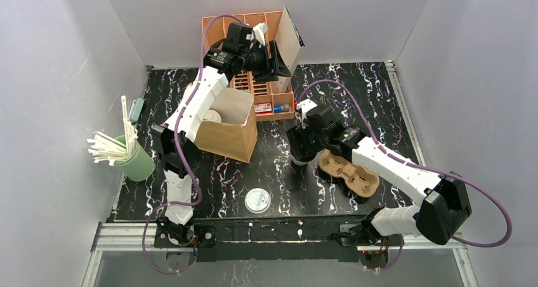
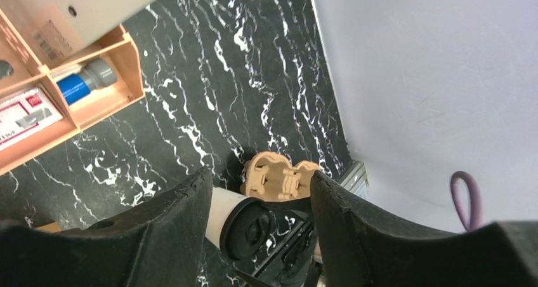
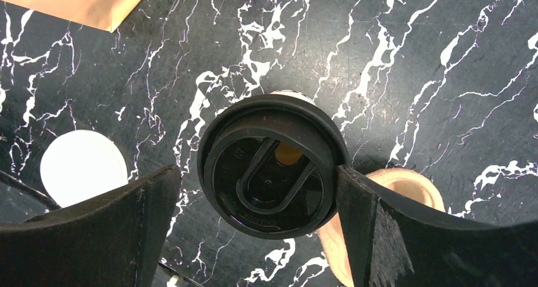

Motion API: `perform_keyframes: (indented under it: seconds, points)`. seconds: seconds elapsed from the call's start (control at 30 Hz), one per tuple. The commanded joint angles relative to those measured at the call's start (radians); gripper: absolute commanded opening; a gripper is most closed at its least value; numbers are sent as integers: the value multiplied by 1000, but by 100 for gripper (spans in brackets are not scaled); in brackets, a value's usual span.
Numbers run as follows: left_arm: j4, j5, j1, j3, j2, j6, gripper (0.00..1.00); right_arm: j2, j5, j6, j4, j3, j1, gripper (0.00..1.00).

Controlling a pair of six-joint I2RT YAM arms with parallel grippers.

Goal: Pack the takeout coffee
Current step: Place the coffee cup at the center of the board.

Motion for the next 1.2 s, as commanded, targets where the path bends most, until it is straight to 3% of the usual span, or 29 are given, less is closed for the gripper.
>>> perform_keyframes:
  seconds: [0.0,0.17,0.3,0.63,0.8,0.93,1.17]
  points:
    - [-2,88,19,-31,6,-69,52,-42,7,-19,58,-21,-6,98]
    - [-5,101,25,-42,28,-77,40,-55,98,-21,87,-49,-6,98]
    - [-17,171,25,-68,51,-73,32,-84,76,-37,134,-70,-6,98]
    - [-64,290,-10,-119,110,12,34,-100,18,-26,174,-94,-6,98]
    - [-145,285,-62,-149,139,134,47,-81,10,-20,161,-87,-6,98]
    - [-198,255,-71,-190,145,162,65,-72,9,-18,159,-84,-6,98]
    - [-208,331,-104,-273,132,212,75,-42,7,-15,148,-73,-6,98]
